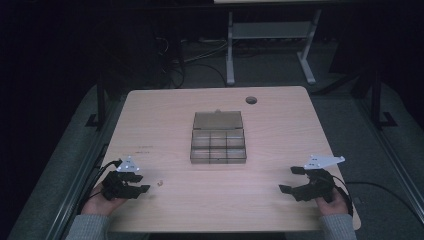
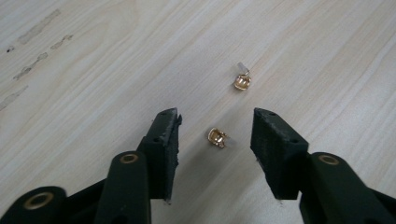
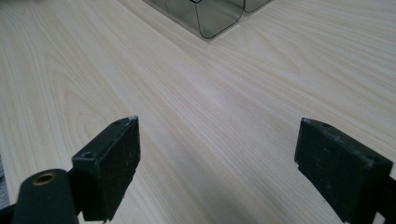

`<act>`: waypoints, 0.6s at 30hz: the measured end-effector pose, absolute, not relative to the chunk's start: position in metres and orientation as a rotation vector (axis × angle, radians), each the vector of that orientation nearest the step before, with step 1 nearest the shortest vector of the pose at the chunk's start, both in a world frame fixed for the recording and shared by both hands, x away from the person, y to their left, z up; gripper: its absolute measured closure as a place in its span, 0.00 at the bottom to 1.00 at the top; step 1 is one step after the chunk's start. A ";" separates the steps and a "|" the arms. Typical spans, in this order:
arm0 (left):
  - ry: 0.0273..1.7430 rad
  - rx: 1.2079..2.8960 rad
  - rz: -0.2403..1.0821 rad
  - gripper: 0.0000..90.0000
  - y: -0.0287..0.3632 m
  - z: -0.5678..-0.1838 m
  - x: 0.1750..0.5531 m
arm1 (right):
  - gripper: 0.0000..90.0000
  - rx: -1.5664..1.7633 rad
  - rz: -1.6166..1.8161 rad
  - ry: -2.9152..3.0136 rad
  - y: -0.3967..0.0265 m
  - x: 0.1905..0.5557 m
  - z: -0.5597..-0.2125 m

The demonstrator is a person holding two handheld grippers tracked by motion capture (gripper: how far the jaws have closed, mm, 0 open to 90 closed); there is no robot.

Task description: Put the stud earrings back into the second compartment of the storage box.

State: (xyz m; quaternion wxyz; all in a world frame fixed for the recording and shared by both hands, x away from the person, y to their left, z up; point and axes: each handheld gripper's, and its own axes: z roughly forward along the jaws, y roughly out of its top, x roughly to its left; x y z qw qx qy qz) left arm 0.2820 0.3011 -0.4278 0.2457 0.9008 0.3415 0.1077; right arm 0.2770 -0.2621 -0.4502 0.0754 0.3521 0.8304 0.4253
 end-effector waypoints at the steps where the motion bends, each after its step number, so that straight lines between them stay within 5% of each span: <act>1: 0.932 2.458 0.294 0.61 0.301 -0.428 0.282 | 0.16 1.056 1.275 2.490 -0.262 0.277 -0.450; 18: 0.918 2.556 0.284 0.80 0.290 -0.437 0.282 | 0.16 1.054 1.283 2.485 -0.263 0.277 -0.449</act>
